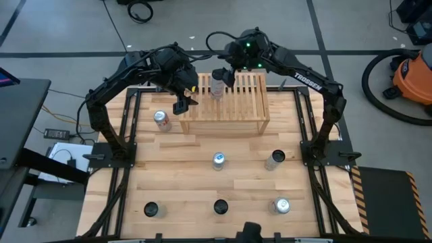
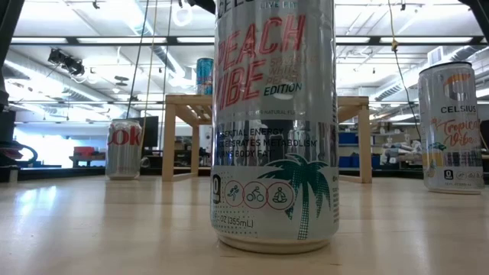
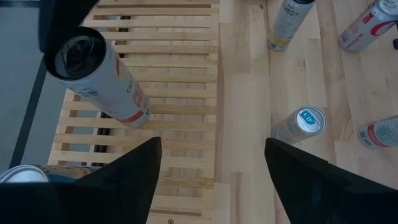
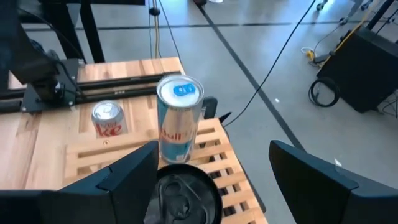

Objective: Place canned beverage on shelf
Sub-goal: Put the top white and pink soda can on the shelf

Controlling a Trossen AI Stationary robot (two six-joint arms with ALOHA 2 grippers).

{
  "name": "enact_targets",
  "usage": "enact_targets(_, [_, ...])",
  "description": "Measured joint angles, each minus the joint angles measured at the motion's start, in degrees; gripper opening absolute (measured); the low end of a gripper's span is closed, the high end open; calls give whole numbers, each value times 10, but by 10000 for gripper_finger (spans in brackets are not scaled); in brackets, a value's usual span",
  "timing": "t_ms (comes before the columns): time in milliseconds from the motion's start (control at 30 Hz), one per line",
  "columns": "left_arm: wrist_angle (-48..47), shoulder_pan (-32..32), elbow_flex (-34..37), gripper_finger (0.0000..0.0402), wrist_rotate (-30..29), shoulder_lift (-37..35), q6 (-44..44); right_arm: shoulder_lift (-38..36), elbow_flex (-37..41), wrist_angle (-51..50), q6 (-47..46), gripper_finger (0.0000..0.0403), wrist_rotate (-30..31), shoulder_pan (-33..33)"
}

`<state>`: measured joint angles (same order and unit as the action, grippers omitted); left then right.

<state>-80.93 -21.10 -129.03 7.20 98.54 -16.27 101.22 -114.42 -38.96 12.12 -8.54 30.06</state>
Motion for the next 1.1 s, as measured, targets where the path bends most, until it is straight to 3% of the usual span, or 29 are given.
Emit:
enact_targets(533, [-16, 0, 0, 288, 0, 0, 6, -15, -18, -200, 16, 313, 0, -8])
enact_targets(767, [-17, -1, 0, 288, 0, 0, 3, -19, -8, -188, 16, 313, 30, -10])
enact_targets(1100, [-19, -1, 0, 288, 0, 0, 0, -10, 37, -123, 16, 313, 1, -5])
